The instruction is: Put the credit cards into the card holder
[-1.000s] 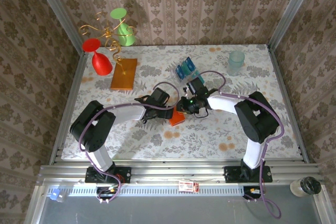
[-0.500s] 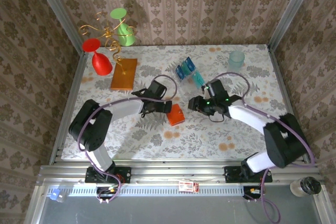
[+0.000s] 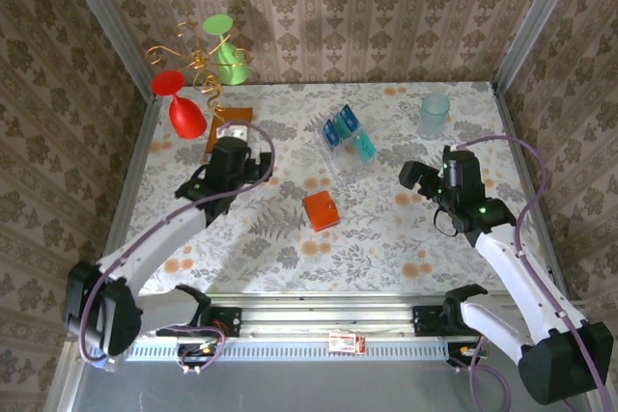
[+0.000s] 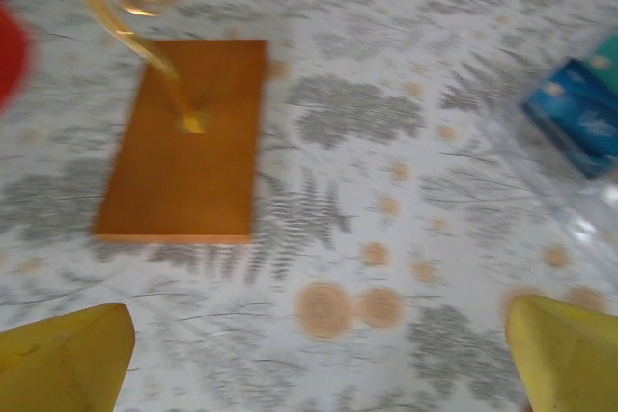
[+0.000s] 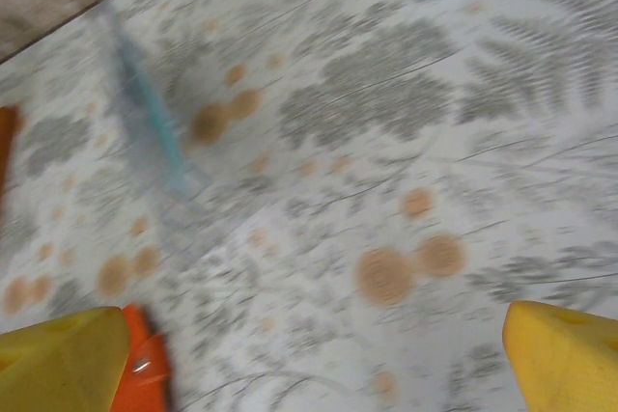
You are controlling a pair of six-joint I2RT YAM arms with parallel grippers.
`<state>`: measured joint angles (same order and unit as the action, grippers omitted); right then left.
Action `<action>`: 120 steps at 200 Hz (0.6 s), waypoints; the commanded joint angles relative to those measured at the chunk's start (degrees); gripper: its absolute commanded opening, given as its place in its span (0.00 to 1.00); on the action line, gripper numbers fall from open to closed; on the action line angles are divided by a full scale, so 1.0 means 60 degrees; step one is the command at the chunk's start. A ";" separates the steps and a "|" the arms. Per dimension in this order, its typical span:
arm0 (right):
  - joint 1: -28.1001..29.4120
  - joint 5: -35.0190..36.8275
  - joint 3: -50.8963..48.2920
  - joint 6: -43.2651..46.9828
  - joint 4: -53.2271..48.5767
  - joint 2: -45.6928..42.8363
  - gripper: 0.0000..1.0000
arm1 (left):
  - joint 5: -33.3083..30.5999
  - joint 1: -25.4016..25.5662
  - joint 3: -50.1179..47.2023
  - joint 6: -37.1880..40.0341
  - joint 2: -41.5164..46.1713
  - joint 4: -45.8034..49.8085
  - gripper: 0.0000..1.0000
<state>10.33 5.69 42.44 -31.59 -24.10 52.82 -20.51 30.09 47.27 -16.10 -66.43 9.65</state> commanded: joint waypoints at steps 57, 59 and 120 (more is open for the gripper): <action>-0.0965 0.3312 -0.1389 0.1423 0.3331 0.1286 1.00 | -0.2032 -0.2671 -0.3695 0.2781 0.1202 -0.4871 1.00; -0.0979 0.3321 -0.1400 0.1456 0.3413 0.1366 1.00 | -0.2027 -0.2711 -0.3763 0.2865 0.1112 -0.4973 1.00; -0.1146 0.3494 -0.1891 0.2982 0.6595 0.2918 1.00 | -0.2085 -0.2942 -0.4529 0.4234 -0.1873 -0.9146 1.00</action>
<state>3.99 23.59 33.17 -18.98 3.31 68.79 -32.01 12.71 20.93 4.01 -74.06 -30.98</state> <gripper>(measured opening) 0.999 0.999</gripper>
